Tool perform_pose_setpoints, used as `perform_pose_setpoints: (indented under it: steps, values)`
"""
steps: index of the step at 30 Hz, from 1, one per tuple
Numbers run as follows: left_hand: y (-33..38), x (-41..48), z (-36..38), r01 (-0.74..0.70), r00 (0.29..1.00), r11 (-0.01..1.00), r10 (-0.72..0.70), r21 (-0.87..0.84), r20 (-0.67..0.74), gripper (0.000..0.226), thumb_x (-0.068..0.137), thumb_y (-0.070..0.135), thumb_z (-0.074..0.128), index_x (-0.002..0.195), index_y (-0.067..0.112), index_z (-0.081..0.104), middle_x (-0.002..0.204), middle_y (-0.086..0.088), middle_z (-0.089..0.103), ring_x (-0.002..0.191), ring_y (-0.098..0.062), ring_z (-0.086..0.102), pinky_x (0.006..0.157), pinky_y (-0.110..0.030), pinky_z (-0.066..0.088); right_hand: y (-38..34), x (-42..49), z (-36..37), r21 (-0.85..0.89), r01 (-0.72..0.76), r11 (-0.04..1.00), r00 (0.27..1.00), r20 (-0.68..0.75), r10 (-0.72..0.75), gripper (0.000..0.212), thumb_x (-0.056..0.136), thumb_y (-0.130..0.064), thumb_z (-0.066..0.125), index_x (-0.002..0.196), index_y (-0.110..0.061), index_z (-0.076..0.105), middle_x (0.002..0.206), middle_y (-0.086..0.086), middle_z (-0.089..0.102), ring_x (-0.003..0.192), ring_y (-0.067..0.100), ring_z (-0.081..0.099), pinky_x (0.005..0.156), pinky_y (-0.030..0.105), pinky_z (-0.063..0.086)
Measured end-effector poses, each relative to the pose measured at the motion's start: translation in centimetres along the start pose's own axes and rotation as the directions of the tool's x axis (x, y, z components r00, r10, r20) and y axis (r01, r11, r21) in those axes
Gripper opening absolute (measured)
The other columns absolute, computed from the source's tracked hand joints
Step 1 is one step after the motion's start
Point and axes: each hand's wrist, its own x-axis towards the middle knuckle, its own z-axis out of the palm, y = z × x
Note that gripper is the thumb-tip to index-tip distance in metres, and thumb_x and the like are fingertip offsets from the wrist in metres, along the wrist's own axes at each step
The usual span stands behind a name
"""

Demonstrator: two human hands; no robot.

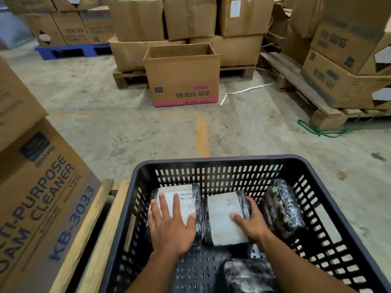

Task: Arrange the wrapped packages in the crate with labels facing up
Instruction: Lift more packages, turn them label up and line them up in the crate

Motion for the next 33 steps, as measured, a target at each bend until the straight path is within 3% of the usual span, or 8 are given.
perform_pose_setpoints:
  steps: [5, 10, 13, 17, 19, 22, 25, 33]
  values:
    - [0.0, 0.5, 0.5, 0.005, 1.000, 1.000, -0.005, 0.011, -0.019, 0.083, 0.096, 0.071, 0.013, 0.159, 0.035, -0.026, 0.166, -0.009, -0.039, 0.155, -0.033, -0.032, 0.125, -0.049, -0.018, 2.0, 1.0, 1.0, -0.255, -0.097, 0.962, 0.995, -0.059, 0.085, 0.092, 0.094, -0.026, 0.072, 0.165, -0.022, 0.012, 0.166, 0.024, 0.028, 0.147, 0.046, 0.037, 0.118, 0.062, 0.035]
    - [-0.1, 0.6, 0.5, 0.002, 1.000, 1.000, -0.002, 0.003, -0.014, 0.084, 0.096, 0.071, 0.016, 0.162, 0.035, -0.022, 0.168, -0.008, -0.036, 0.155, -0.032, -0.032, 0.126, -0.050, -0.016, 1.1, 0.7, 1.0, -0.545, -0.204, 0.813, 0.976, -0.173, 0.130, 0.090, 0.094, -0.051, 0.064, 0.164, -0.027, 0.013, 0.170, 0.018, 0.017, 0.151, 0.046, 0.028, 0.122, 0.061, 0.029]
    - [-0.1, 0.6, 0.2, 0.001, 1.000, 1.000, -0.001, -0.012, 0.005, 0.085, 0.096, 0.072, 0.017, 0.163, 0.035, -0.020, 0.169, -0.008, -0.035, 0.156, -0.032, -0.031, 0.127, -0.051, -0.015, -0.1, -0.5, 0.7, -0.539, -0.117, 0.834, 0.989, -0.138, 0.050, 0.080, 0.095, -0.040, 0.068, 0.161, -0.020, 0.027, 0.163, 0.018, 0.033, 0.145, 0.040, 0.040, 0.119, 0.055, 0.036]
    - [0.2, 0.5, -0.4, 0.008, 1.000, 0.999, -0.007, -0.041, 0.028, 0.084, 0.097, 0.072, 0.019, 0.164, 0.034, -0.017, 0.170, -0.008, -0.033, 0.156, -0.032, -0.031, 0.127, -0.050, -0.015, -3.2, -3.0, -0.4, -0.445, 0.136, 0.885, 0.985, -0.039, -0.171, 0.057, 0.098, -0.022, 0.065, 0.151, -0.014, 0.046, 0.157, 0.011, 0.048, 0.140, 0.029, 0.050, 0.119, 0.049, 0.040]
    - [0.5, 0.1, -0.7, 0.016, 1.000, 0.998, -0.015, -0.055, 0.016, 0.084, 0.098, 0.070, 0.022, 0.165, 0.034, -0.014, 0.171, -0.009, -0.031, 0.157, -0.032, -0.029, 0.127, -0.049, -0.015, -5.0, -4.4, -1.5, -0.412, 0.228, 0.882, 0.945, -0.123, -0.302, 0.047, 0.097, -0.019, 0.066, 0.143, -0.018, 0.055, 0.151, 0.005, 0.055, 0.137, 0.022, 0.052, 0.118, 0.047, 0.040]
    - [1.1, -0.3, -1.2, 0.040, 0.999, 0.993, -0.040, -0.114, 0.003, 0.085, 0.099, 0.067, 0.032, 0.167, 0.032, -0.005, 0.173, -0.009, -0.024, 0.159, -0.033, -0.024, 0.129, -0.049, -0.011, -6.7, -5.7, -3.7, -0.432, 0.265, 0.862, 0.870, -0.278, -0.407, 0.042, 0.095, -0.022, 0.069, 0.137, -0.021, 0.061, 0.148, 0.003, 0.057, 0.138, 0.022, 0.050, 0.120, 0.053, 0.037]
    - [2.1, -0.6, -2.0, 0.077, 0.997, 0.974, -0.075, -0.214, 0.021, 0.086, 0.098, 0.061, 0.046, 0.167, 0.030, 0.006, 0.175, -0.007, -0.016, 0.160, -0.033, -0.019, 0.129, -0.051, -0.007, -6.2, -6.3, -5.8, -0.438, 0.202, 0.876, 0.844, -0.376, -0.382, 0.044, 0.092, -0.023, 0.073, 0.135, -0.022, 0.063, 0.150, 0.004, 0.054, 0.138, 0.025, 0.049, 0.120, 0.055, 0.035]
    - [2.7, -0.6, -2.2, 0.097, 0.995, 0.963, -0.092, -0.251, 0.033, 0.087, 0.096, 0.061, 0.052, 0.166, 0.032, 0.010, 0.176, -0.006, -0.015, 0.160, -0.034, -0.019, 0.128, -0.053, -0.006, -3.1, -5.7, -6.4, -0.466, 0.082, 0.881, 0.908, -0.330, -0.259, 0.063, 0.084, -0.020, 0.083, 0.140, -0.033, 0.059, 0.160, 0.006, 0.041, 0.140, 0.033, 0.044, 0.117, 0.055, 0.039]
